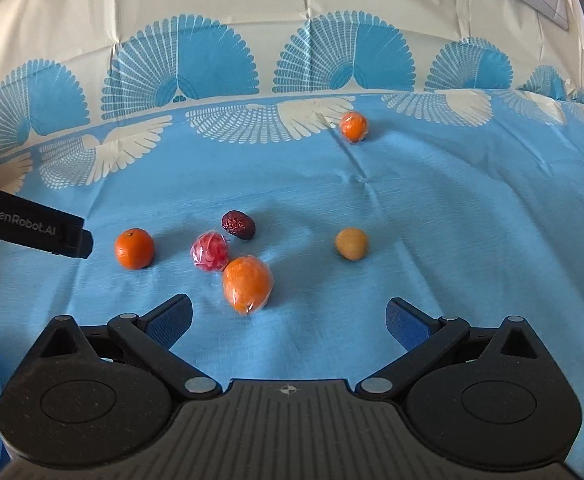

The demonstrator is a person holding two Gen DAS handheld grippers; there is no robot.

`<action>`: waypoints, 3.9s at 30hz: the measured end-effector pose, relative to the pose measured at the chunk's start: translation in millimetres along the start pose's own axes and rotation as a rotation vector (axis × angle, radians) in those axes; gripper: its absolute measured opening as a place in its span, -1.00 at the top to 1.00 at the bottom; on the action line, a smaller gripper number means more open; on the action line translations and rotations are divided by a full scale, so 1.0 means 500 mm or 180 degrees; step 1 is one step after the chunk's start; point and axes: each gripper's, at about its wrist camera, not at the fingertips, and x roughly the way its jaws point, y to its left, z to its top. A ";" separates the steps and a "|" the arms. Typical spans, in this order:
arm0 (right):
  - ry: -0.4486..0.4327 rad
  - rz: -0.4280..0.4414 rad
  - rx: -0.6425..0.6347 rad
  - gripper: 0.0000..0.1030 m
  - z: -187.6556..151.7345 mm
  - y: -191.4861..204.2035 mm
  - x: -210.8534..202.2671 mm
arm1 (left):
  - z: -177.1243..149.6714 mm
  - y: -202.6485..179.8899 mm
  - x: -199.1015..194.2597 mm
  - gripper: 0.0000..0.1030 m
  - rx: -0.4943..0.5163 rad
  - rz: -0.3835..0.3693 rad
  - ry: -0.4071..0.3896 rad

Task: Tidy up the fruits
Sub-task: 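Grasp a tangerine with the left tool while the right tool grasps the wrapped orange fruit, then carry the tangerine with the left tool while the right tool carries the wrapped fruit over the plate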

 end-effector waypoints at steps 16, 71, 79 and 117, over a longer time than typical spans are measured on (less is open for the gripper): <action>-0.0271 -0.0070 -0.0204 -0.84 -0.038 0.024 0.089 | -0.007 -0.025 0.086 -0.44 0.0493 -0.0664 -0.0255; -0.0690 0.1368 -0.0977 0.33 -0.218 0.196 -0.762 | -0.577 0.235 -0.756 0.24 -0.0981 -0.0046 -0.0474; -0.0687 0.1367 -0.1005 0.33 -0.218 0.196 -0.759 | -0.580 0.239 -0.754 0.24 -0.0992 -0.0054 -0.0464; -0.0313 0.1453 -0.1180 0.33 -0.198 0.286 -0.641 | -0.542 0.324 -0.616 0.24 -0.1183 -0.0044 -0.0129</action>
